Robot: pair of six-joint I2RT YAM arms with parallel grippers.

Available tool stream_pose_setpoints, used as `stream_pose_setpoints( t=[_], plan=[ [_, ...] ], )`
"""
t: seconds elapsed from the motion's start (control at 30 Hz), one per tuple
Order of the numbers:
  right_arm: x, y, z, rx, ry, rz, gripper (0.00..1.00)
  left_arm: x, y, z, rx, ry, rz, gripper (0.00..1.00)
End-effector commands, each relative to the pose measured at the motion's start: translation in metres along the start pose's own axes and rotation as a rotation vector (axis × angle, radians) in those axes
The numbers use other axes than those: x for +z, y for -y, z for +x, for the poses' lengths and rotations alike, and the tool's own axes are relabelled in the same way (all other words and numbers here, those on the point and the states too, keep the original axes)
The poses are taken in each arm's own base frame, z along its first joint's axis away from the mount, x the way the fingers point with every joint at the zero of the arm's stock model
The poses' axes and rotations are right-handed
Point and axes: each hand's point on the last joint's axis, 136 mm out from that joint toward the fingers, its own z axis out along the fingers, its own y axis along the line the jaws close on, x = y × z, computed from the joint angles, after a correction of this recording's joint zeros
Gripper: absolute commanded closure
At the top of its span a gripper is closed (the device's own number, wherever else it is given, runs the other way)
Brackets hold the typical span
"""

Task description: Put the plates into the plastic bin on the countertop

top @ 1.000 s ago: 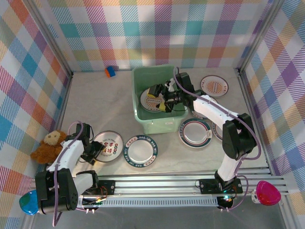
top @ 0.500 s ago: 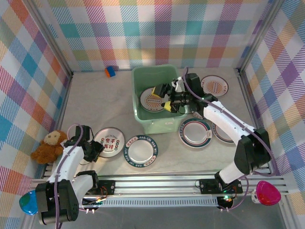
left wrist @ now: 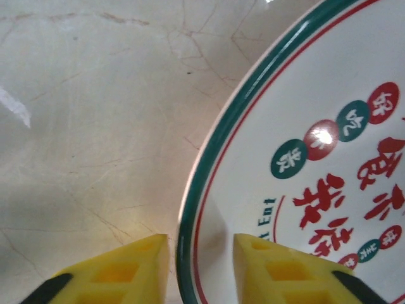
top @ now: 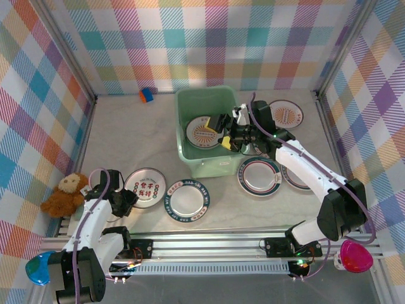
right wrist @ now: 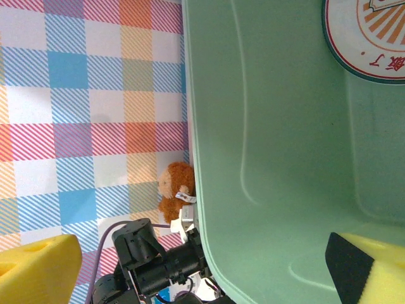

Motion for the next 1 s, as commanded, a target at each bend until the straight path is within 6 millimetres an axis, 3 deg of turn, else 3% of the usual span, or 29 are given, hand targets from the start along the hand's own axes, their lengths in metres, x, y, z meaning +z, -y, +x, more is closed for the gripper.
stream_pose_setpoints(
  t=[0.0, 0.27, 0.57, 0.97],
  plan=[
    [-0.001, 0.002, 0.000, -0.017, 0.001, -0.006, 0.01, 0.005, -0.010, 0.005, -0.008, 0.000, -0.020, 0.59],
    [0.007, 0.013, 0.003, 0.004, -0.028, 0.009, 0.01, 0.011, -0.016, 0.004, -0.009, 0.013, -0.041, 0.56],
    [0.014, 0.021, 0.003, 0.027, -0.037, 0.015, 0.01, 0.019, -0.018, 0.003, -0.004, -0.007, -0.069, 0.67],
    [0.022, 0.025, 0.005, 0.063, -0.066, 0.017, 0.01, -0.006, -0.012, -0.003, -0.032, 0.066, -0.019, 0.77]
  ],
)
